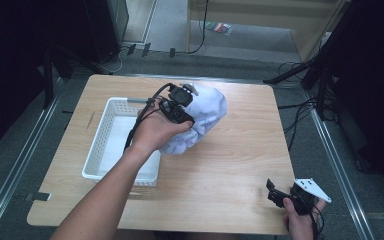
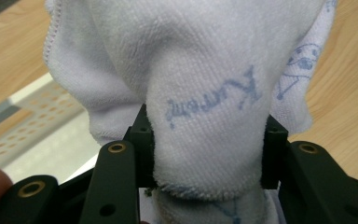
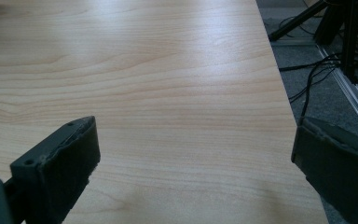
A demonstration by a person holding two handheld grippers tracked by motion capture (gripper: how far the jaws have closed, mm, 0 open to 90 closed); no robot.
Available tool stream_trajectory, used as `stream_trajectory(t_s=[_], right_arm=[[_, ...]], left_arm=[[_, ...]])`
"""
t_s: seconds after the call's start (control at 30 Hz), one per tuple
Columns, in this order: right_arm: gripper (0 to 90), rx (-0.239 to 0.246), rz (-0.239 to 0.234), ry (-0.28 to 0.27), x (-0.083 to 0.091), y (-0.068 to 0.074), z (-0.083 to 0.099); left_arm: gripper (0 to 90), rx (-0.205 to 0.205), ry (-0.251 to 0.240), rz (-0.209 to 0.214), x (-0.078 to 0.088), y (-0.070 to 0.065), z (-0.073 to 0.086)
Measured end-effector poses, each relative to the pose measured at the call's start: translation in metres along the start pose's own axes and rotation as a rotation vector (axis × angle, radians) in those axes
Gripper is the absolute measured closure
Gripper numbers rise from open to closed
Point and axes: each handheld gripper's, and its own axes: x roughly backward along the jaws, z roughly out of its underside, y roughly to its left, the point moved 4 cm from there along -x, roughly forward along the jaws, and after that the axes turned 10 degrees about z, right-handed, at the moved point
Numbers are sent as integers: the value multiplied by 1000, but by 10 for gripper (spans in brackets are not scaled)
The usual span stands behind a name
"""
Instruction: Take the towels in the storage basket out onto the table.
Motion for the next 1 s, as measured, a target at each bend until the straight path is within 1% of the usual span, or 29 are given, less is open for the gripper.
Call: stream_trajectory(t_s=[0.13, 0.3, 0.5, 0.6, 0.7, 0.77, 0.83, 0.87, 0.93, 0.97, 1.0], right_arm=[[11, -5, -3, 0, 0, 0, 0], [11, -2, -5, 0, 0, 0, 0], [11, -3, -7, 1, 0, 0, 0], [11, -6, -7, 3, 0, 0, 0], [11, -7, -7, 5, 0, 0, 0], [11, -5, -6, 5, 0, 0, 0], [11, -6, -6, 5, 0, 0, 0], [11, -7, -6, 5, 0, 0, 0], [11, -7, -6, 6, 0, 0, 0], [11, -7, -6, 7, 0, 0, 0], [11, -7, -6, 7, 0, 0, 0]], left_arm=[[548, -11, 2, 20, -17, -12, -3], [545, -6, 15, 44, -39, -18, -2], [538, 11, 29, 71, -66, -22, 5], [529, 16, 48, 86, -78, -23, 10], [522, 43, 50, 104, -89, -23, 15], [510, 51, 47, 114, -95, -24, 18], [497, 58, 53, 113, -101, -24, 22], [485, 61, 58, 115, -104, -24, 24], [418, 53, 80, 108, -109, -24, 28], [273, 61, 90, 98, -111, -24, 30], [273, 77, 82, 83, -113, -24, 30]])
